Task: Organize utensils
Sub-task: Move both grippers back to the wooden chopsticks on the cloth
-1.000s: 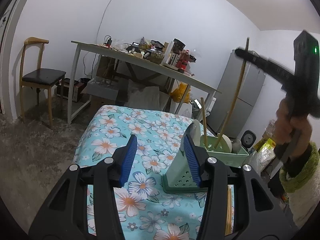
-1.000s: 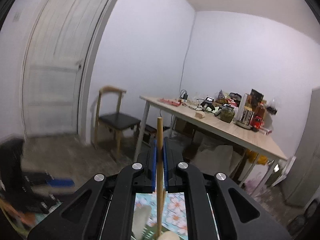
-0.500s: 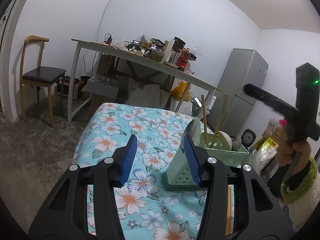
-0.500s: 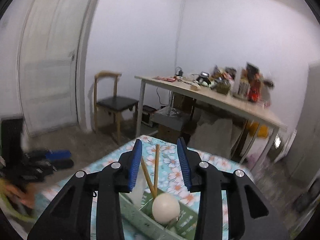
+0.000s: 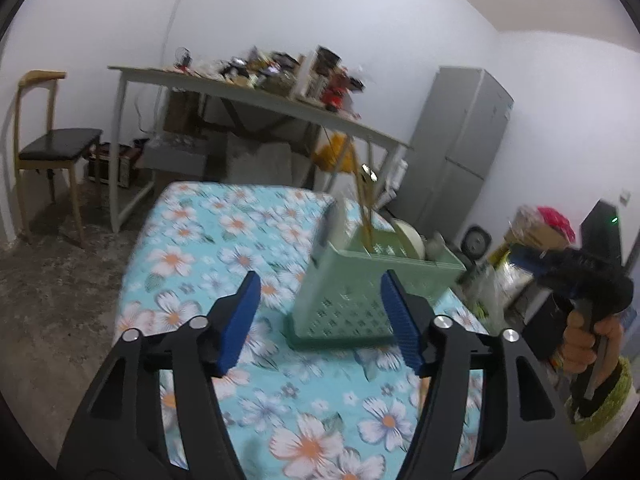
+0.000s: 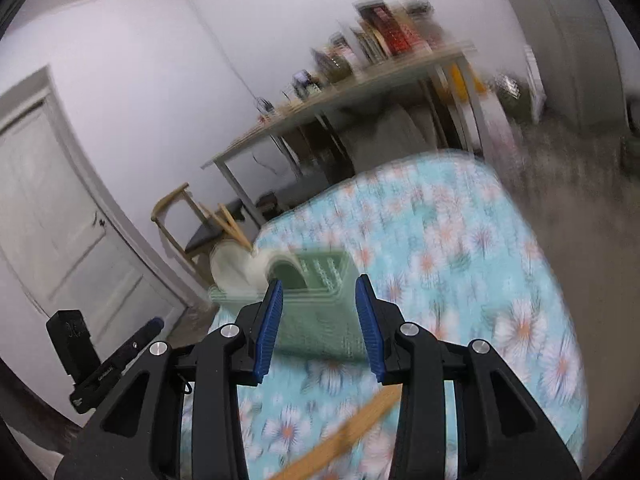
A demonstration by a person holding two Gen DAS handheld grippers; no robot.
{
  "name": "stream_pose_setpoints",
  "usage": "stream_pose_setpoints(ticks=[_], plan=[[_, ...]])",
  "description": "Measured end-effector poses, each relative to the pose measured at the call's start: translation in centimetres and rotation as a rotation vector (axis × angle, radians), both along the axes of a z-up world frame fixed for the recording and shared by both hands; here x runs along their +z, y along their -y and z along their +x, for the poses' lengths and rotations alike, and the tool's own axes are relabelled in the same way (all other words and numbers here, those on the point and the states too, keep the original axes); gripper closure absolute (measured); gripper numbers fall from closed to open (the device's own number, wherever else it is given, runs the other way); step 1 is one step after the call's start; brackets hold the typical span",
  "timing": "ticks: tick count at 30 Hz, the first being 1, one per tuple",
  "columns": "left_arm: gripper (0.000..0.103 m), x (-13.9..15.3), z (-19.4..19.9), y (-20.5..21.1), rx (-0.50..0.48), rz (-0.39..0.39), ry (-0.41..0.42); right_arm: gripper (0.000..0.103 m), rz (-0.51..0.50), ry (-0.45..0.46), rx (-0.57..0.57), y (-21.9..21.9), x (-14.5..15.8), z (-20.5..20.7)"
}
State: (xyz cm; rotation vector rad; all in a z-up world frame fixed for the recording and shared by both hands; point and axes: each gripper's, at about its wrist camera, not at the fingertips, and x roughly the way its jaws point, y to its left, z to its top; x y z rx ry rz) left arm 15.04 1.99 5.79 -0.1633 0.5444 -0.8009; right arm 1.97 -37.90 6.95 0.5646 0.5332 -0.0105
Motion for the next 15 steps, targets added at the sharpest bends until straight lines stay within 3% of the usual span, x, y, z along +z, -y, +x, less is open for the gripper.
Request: stream_pose_setpoints(ticks=[7, 15], plan=[[0.035, -3.1, -1.5, 3.0, -0.103, 0.101, -0.105, 0.066, 0.239, -0.205, 0.018, -1.0, -9.3, -1.7], [0.035, -6.7, -3.0, 5.1, -0.187, 0.172, -0.205, 0.073, 0.465, -0.307, -0.026, -1.4, -15.8, -2.4]])
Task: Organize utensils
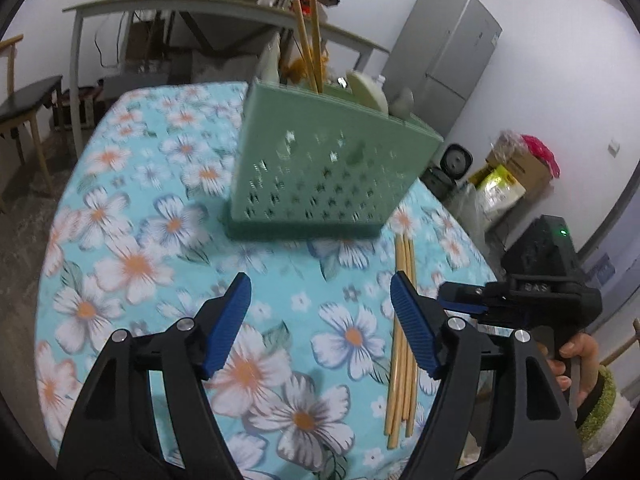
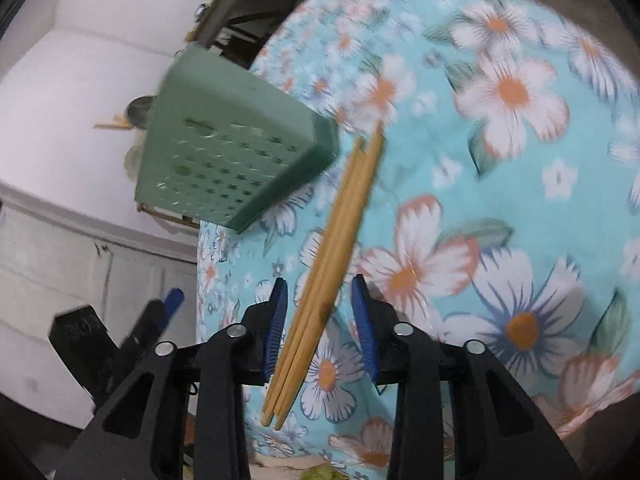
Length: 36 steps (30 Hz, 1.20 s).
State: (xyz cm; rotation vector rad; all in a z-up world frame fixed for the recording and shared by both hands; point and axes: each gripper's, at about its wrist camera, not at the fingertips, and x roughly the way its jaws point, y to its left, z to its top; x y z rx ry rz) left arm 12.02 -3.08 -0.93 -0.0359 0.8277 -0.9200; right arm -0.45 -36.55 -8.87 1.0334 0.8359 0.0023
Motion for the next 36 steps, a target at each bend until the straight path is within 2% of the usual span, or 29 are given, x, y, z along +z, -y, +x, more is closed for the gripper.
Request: stream_pose_setpoints(ticks=[7, 10, 18, 24, 25, 30, 36], plan=[[0.035, -1.1, -0.5, 1.1, -0.036, 0.032, -0.024, 0.084, 0.088, 0.011, -0.038, 0.7, -2.6, 0.5], [0.035, -1.3, -0.7, 1.3, -0.033, 0.041, -0.027, 0.094, 0.101, 0.012, -0.047, 0.8, -3.5, 1.0], [0.035, -1.7, -0.6, 2.2, -0.043, 0.063, -0.039, 0.094, 0.134, 0.051, -0.046, 1.6, -3.2, 0.5], [0.035, -2.1, -0.9, 3.9, -0.097, 0.080, -0.041, 0.094, 0.076, 0.040, -0.062, 3.2, -2.3, -1.1], [0.036, -2.2, -0.9, 4.4, -0.114, 0.084, -0.047, 0.094, 0.067, 0.038, -0.068, 3.5, -2.2, -1.3], [0.063, -3.5, -1.3, 7.2, -0.222, 0.138, -0.089, 0.094, 0.064, 0.037, -0.078, 4.2, -2.5, -1.9], [0.075, -5.0, -1.6, 9.9, -0.300, 0.169, -0.142, 0.094, 0.061, 0.042, -0.062, 4.2, -2.8, -1.8]])
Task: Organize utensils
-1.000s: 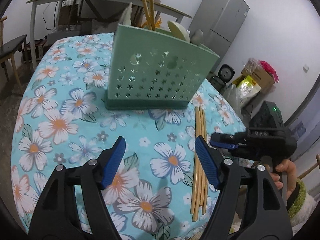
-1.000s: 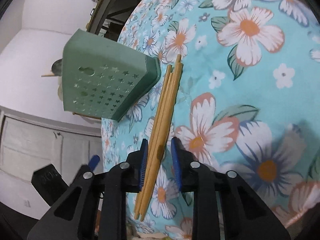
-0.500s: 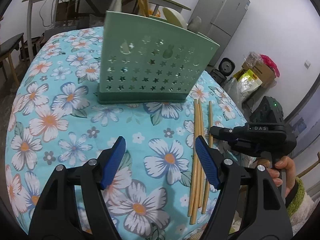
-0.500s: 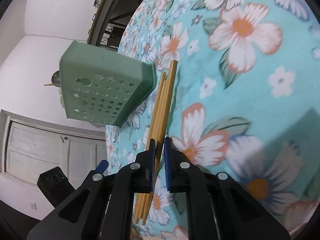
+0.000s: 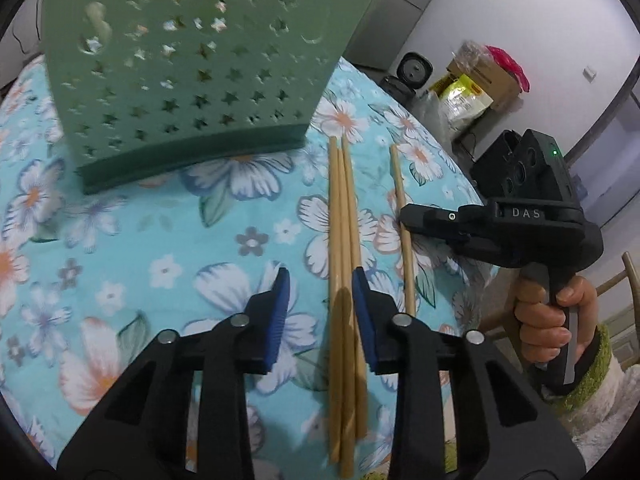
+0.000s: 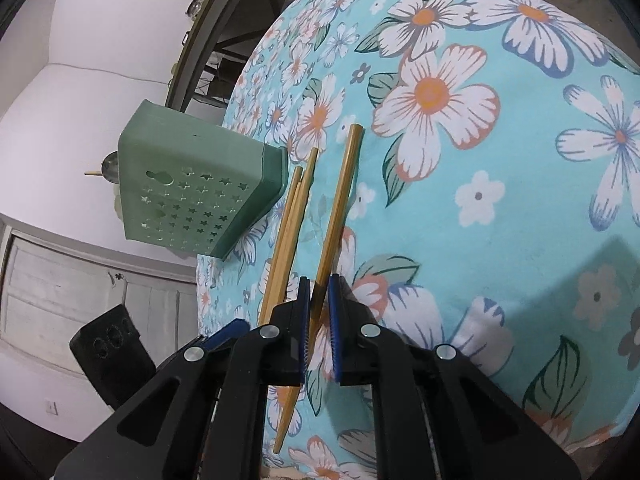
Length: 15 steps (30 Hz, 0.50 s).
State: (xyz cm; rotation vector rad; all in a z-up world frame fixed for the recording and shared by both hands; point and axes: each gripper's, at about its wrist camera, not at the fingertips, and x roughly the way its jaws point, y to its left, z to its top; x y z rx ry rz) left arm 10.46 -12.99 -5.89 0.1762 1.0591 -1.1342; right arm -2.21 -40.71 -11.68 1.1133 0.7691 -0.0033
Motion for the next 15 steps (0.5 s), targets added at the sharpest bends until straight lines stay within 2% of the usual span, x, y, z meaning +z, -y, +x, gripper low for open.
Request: stream_pose_setpoints(ticks=[4, 10, 15], plan=[[0.081, -0.7, 1.0, 1.1, 0.007, 0.005, -0.050, 0.094, 0.009, 0.006, 0.005, 0.1, -0.2, 0.0], [0.082, -1.4, 2.5, 2.3, 0.001, -0.007, -0.137, 0.094, 0.015, 0.014, 0.009, 0.2, -0.6, -0.2], [0.084, -1.6, 2.8, 2.8, -0.001, -0.020, -0.166, 0.094, 0.017, 0.017, 0.014, 0.3, -0.7, -0.2]])
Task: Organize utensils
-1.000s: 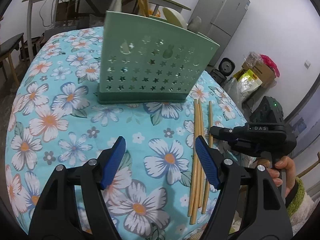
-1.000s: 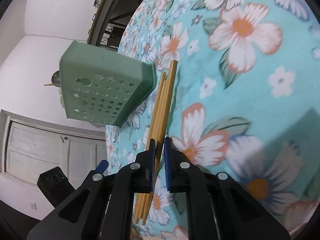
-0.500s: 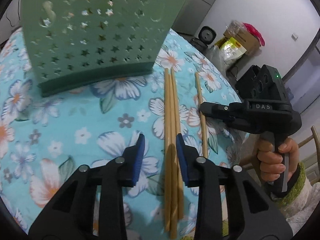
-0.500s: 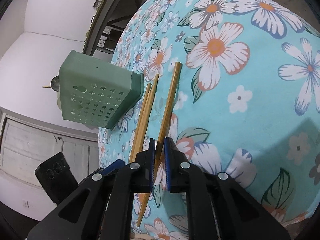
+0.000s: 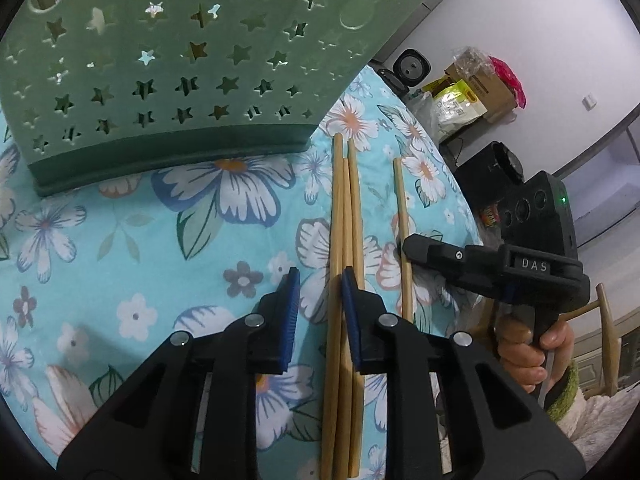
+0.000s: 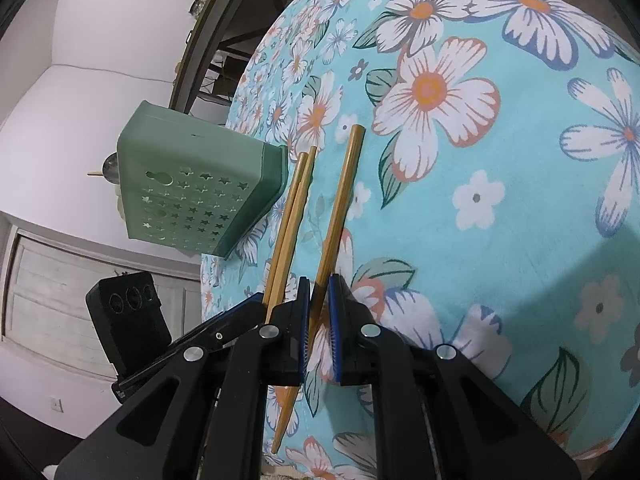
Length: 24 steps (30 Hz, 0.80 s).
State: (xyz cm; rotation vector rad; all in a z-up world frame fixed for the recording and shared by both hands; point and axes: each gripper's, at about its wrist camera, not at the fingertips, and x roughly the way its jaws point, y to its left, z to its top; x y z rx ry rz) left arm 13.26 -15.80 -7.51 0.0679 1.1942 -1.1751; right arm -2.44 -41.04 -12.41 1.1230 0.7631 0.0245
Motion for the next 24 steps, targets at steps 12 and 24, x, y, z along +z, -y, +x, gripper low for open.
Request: stream_pose_setpoints(ticks=[12, 24], plan=[[0.098, 0.4, 0.1, -0.5, 0.004, -0.002, 0.022, 0.094, -0.004, 0.000, 0.001, 0.0, 0.0, 0.1], [0.076, 2.5, 0.6, -2.9, 0.017, 0.089, 0.182, 0.081, -0.149, -0.033, 0.031, -0.5, 2.2, 0.9]])
